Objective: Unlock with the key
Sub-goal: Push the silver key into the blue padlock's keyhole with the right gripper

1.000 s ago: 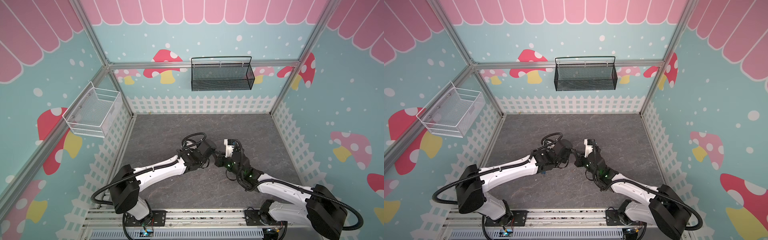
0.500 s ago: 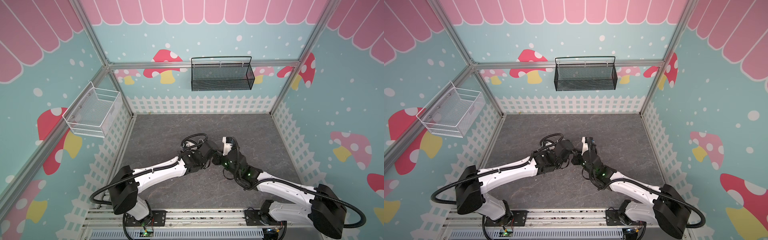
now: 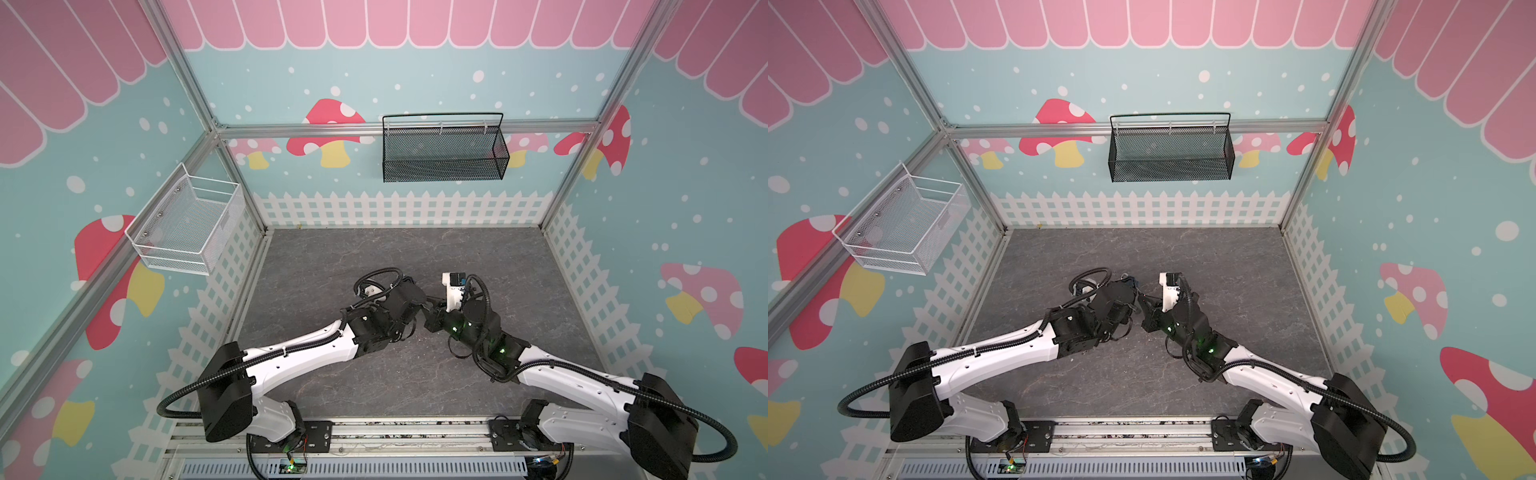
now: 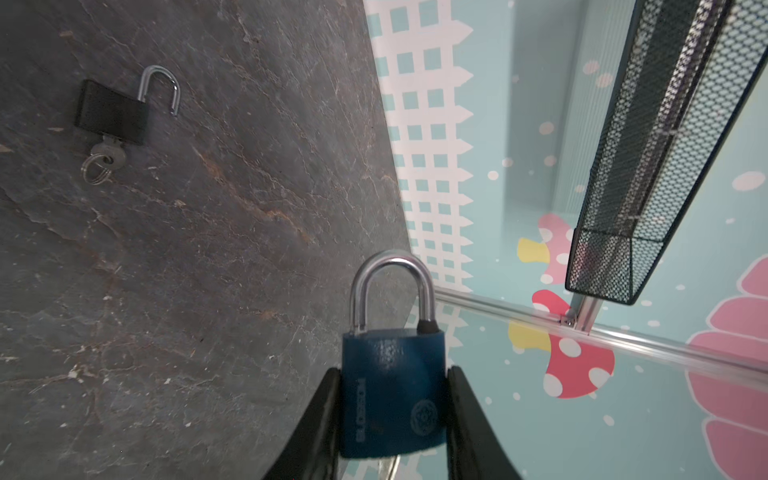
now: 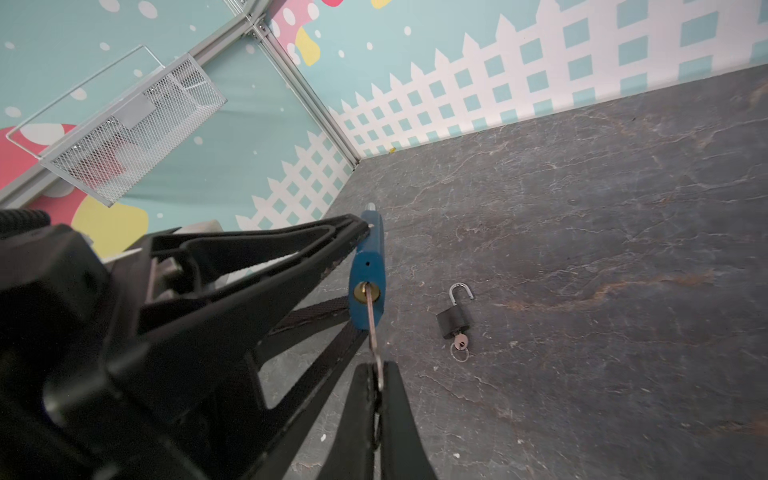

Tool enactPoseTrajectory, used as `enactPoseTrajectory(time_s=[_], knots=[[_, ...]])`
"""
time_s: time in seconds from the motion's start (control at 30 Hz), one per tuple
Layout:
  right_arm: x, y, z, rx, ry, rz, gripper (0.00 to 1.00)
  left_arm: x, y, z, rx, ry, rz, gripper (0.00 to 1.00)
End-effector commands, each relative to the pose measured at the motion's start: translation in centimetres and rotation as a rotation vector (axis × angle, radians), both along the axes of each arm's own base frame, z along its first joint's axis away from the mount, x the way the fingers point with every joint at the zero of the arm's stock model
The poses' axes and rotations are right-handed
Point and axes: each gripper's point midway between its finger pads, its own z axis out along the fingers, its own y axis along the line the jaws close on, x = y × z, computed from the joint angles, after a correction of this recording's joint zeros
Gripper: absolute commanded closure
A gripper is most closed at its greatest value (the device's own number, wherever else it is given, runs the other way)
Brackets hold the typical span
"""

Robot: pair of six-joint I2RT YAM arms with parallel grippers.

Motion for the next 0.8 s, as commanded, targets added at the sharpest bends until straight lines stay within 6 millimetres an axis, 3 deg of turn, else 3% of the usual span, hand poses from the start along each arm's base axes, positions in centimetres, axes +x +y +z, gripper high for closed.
enactPoseTrajectory(time_s=[0.0,0.27,0.4,0.6,0.77], knots=[[-1.3,1.2,4.0,0.021,-0.094,0.079,1.00,-2.1,-2.6,0.5,0.005,0.036,-0.201,1.00],[-0.6,-0.6,2.0,-0.089,-0.111,-0.027,1.00,-2.0,-2.1,1.6,0.005,-0.030,-0.215,1.00],[-1.3,0.8,3.4,-0.046,-0.091,0.053,1.00,-2.0,-1.4,2.8,0.075,-0.072,-0.226,1.00],[-2.6,2.4,6.1,0.217,0.082,0.127,1.00,-2.2,-0.2,4.0,0.172,-0.150,-0.177,1.00],[-1.7,3.5,8.3,0.185,-0.033,0.115,1.00,-2.2,-0.6,4.3,0.173,-0.171,-0.187,1.00]])
